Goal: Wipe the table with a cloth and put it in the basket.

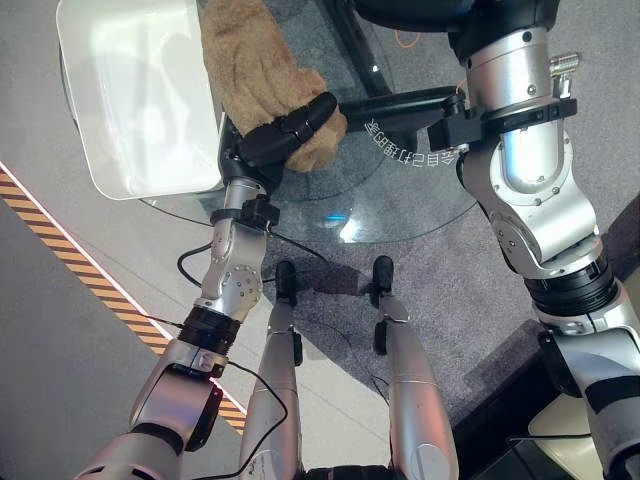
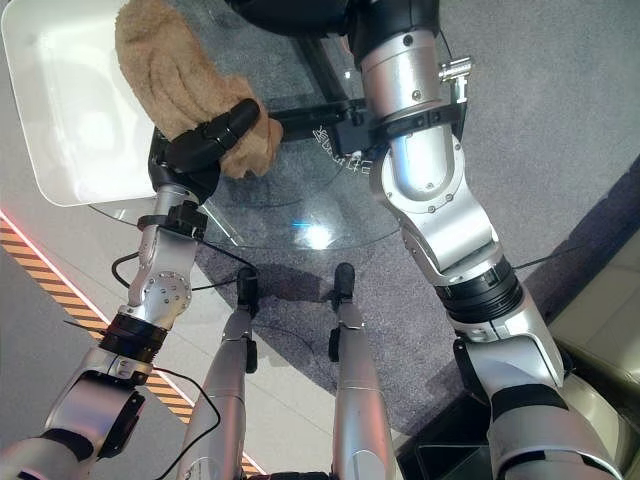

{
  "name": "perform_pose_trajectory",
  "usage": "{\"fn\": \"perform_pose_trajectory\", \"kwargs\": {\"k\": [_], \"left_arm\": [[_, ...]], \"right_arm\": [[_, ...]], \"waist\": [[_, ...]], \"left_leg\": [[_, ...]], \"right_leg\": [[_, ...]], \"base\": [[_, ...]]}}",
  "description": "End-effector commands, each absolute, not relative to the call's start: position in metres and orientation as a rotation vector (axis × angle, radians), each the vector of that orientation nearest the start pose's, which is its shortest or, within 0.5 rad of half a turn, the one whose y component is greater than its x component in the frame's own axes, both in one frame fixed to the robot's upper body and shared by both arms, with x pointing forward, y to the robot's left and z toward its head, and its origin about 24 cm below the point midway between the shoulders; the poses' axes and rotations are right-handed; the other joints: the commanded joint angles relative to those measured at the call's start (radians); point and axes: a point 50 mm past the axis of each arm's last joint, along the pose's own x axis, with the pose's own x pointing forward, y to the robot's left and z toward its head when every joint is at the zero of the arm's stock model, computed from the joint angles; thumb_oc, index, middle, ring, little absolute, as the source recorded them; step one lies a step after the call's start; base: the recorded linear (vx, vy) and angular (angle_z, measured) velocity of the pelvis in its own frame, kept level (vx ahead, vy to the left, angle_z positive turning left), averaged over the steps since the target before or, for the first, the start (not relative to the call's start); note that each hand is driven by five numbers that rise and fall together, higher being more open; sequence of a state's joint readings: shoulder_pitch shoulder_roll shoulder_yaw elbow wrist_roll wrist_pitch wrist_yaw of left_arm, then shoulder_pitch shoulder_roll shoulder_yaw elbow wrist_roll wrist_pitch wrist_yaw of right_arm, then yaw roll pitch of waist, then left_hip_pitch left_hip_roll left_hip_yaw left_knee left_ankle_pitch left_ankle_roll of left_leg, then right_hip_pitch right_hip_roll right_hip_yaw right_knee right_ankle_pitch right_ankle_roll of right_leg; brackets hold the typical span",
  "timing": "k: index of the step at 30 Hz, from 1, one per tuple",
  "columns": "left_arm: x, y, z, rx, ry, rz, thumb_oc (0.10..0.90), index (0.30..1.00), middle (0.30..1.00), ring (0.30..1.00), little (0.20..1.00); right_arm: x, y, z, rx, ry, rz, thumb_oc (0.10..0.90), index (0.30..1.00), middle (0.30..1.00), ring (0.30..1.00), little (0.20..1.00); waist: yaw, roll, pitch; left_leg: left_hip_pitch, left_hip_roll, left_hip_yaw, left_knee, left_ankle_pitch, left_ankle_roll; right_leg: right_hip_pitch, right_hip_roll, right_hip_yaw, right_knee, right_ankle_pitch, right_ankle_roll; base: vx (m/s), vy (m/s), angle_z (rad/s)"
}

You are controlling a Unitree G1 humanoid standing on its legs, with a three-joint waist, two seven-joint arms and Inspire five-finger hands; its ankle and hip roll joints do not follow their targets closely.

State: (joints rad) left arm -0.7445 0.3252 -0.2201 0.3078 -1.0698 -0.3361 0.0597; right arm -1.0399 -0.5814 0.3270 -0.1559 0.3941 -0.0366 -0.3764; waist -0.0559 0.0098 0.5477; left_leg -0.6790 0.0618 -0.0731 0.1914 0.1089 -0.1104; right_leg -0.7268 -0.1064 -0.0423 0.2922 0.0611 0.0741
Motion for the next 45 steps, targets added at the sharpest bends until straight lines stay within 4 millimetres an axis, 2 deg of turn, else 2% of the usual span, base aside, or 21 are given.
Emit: {"fn": "perform_pose_trajectory", "kwargs": {"k": [1,8,15,25,29,36,45], "left_arm": [[0.326,0.147,0.307,-0.703,-0.964,-0.377,0.100,0.300,0.300,0.300,0.200],[0.325,0.154,0.311,-0.695,-0.994,-0.337,0.100,0.300,0.300,0.300,0.200],[0.326,0.168,0.311,-0.694,-1.033,-0.273,0.100,0.300,0.300,0.300,0.200],[0.329,0.182,0.308,-0.685,-1.045,-0.216,0.100,0.300,0.300,0.300,0.200],[0.330,0.192,0.302,-0.691,-1.053,-0.192,0.100,0.300,0.300,0.300,0.200],[0.331,0.205,0.302,-0.688,-1.077,-0.139,0.100,0.300,0.300,0.300,0.200],[0.334,0.230,0.299,-0.674,-1.085,-0.014,0.100,0.300,0.300,0.300,0.200]], "right_arm": [[0.233,-0.114,0.399,-0.009,-1.397,0.192,0.800,0.900,0.900,0.900,0.900],[0.249,-0.127,0.389,0.006,-1.312,0.104,0.800,0.900,0.900,0.900,0.900],[0.269,-0.149,0.372,0.019,-1.210,-0.005,0.800,0.900,0.900,0.900,0.900],[0.286,-0.175,0.356,-0.026,-1.137,-0.146,0.800,0.900,0.900,0.900,0.900],[0.294,-0.191,0.346,-0.023,-1.086,-0.208,0.800,0.900,0.900,0.900,0.900],[0.308,-0.208,0.334,-0.021,-1.006,-0.286,0.800,0.900,0.900,0.900,0.900],[0.328,-0.242,0.306,0.000,-0.839,-0.423,0.800,0.900,0.900,0.900,0.900]], "waist": [[0.013,-0.040,-0.028],[0.009,-0.038,-0.028],[0.003,-0.038,-0.028],[0.001,-0.032,-0.028],[0.002,-0.029,-0.028],[0.006,-0.022,-0.028],[0.009,-0.012,-0.028]], "left_leg": [[0.033,-0.047,0.111,-0.028,-0.011,0.060],[0.035,-0.046,0.114,-0.036,-0.009,0.060],[0.042,-0.046,0.114,-0.039,-0.019,0.059],[0.032,-0.047,0.112,-0.040,-0.013,0.058],[0.031,-0.045,0.111,-0.039,-0.018,0.058],[0.024,-0.045,0.108,-0.034,-0.019,0.055],[0.016,-0.042,0.104,-0.030,-0.023,0.050]], "right_leg": [[0.066,0.057,-0.038,-0.018,-0.051,-0.023],[0.067,0.056,-0.039,-0.022,-0.049,-0.021],[0.071,0.055,-0.038,-0.019,-0.060,-0.017],[0.061,0.053,-0.040,-0.018,-0.051,-0.012],[0.057,0.053,-0.041,-0.014,-0.054,-0.009],[0.050,0.053,-0.041,-0.007,-0.055,-0.005],[0.043,0.052,-0.044,0.002,-0.065,-0.005]], "base": [[0.00,0.000,0.00],[0.00,0.000,0.00],[0.00,0.000,0.00],[0.00,0.000,0.00],[0.00,0.000,0.00],[0.00,0.000,0.00],[0.00,0.000,0.00]]}}
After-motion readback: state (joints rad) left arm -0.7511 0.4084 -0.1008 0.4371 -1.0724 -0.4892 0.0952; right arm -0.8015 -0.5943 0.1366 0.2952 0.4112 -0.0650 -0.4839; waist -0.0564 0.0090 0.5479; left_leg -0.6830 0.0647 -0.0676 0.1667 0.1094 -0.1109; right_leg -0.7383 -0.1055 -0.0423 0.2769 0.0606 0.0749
